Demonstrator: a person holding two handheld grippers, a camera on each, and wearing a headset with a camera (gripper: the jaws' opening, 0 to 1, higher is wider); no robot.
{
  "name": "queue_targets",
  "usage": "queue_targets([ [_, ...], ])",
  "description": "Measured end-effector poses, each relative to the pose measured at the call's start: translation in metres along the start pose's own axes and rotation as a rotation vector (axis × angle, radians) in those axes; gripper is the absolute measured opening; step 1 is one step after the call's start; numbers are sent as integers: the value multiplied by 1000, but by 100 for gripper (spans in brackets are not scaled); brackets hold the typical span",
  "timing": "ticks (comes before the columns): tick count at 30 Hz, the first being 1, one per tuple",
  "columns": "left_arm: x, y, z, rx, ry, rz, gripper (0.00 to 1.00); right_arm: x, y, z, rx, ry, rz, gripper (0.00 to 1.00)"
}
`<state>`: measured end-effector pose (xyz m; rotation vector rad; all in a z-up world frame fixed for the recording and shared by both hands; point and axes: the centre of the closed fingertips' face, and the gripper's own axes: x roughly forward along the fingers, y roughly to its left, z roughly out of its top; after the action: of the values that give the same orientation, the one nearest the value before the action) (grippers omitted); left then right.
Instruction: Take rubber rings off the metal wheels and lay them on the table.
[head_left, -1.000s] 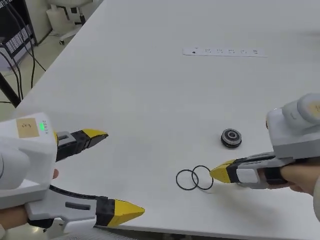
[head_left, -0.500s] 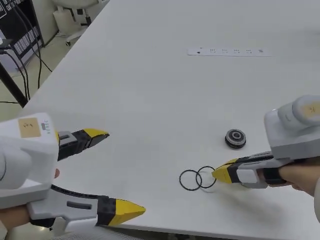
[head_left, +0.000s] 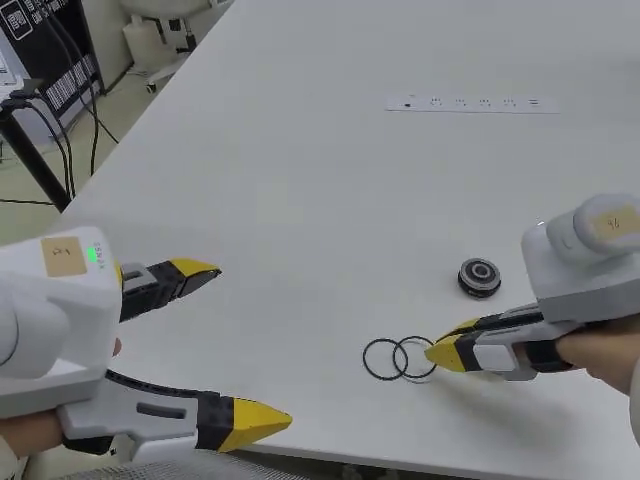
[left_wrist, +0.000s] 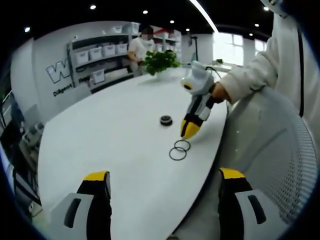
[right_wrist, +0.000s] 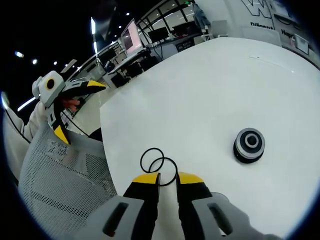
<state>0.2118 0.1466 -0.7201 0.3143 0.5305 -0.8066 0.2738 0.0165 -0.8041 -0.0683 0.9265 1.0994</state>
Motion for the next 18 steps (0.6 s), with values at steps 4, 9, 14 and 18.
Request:
queue_targets([
  [4,0,-3,5,0,-11,-2,89,-6,-2,8,-15,-25,-8,10],
  [9,2,-5,9,2,-14,-4,89,-18,-10,21,-29,-76,-34,12],
  [14,3,-7,16,1,-27,-6,88,-31,-17,36,-51,-135,-59,14],
  [18,4,-8,22,-1,-35,-6,88,-42,-22,48,-48,-185,-66,16],
])
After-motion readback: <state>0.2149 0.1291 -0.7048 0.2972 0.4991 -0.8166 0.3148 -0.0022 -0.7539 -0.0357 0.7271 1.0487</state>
